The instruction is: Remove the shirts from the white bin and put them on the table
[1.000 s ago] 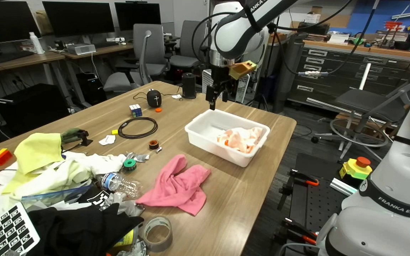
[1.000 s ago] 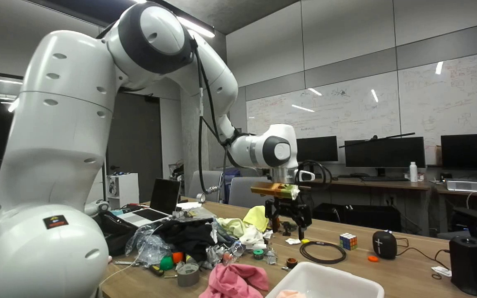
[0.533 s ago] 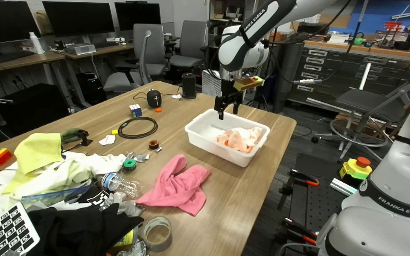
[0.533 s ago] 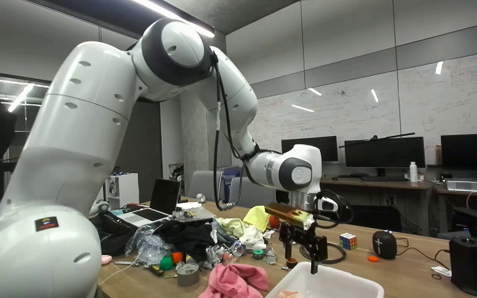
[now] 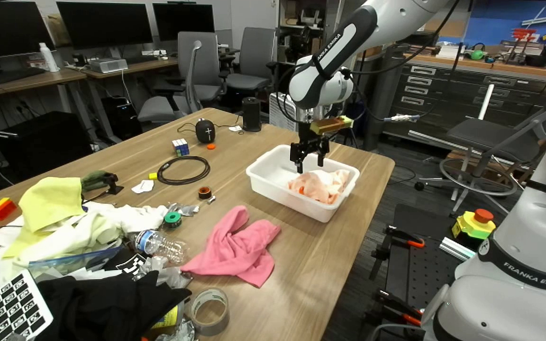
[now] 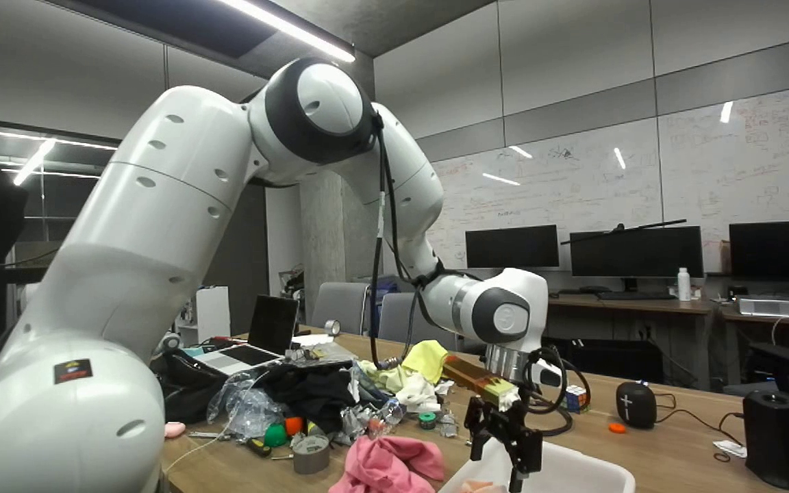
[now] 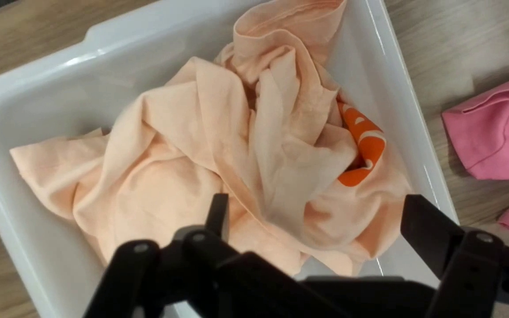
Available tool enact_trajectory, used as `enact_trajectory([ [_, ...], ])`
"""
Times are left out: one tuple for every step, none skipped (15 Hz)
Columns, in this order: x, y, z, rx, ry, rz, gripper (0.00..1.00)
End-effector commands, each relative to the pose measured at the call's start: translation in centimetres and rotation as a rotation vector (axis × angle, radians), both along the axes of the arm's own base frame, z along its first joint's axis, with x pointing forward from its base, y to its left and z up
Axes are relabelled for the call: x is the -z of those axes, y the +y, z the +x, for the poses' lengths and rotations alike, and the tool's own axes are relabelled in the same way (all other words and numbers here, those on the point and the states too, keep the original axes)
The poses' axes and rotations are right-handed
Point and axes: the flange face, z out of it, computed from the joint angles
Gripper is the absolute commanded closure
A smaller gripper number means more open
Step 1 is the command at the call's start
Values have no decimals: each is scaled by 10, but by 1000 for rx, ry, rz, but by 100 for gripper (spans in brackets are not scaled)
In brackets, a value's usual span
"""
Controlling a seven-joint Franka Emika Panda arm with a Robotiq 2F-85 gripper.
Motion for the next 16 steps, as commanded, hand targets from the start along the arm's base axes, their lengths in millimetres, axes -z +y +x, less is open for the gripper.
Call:
enact_trajectory([
  [9, 3, 6, 37, 18, 36, 0],
  [15, 1, 7, 39, 16, 15, 0],
  [20, 0, 6, 43, 23, 17, 0],
  [26, -2, 5, 50, 34, 3, 0],
  [31, -4, 4, 58, 41, 3, 0],
  [36, -7, 3, 66, 48, 1, 0],
  [41, -9, 2, 74, 59, 0, 0],
  [45, -11, 2, 80, 69, 1, 0],
  [50, -12, 1, 85, 76, 0, 0],
  [55, -13, 1, 90, 85, 2, 0],
  [60, -14, 0, 97, 94, 1, 0],
  [63, -15, 0, 100, 102, 5, 0],
  [67, -17, -1, 105, 109, 3, 0],
  [71, -18, -1, 105, 112, 1, 0],
  [72, -19, -1, 104, 113, 0, 0],
  [74, -20, -1, 102, 113, 0, 0],
])
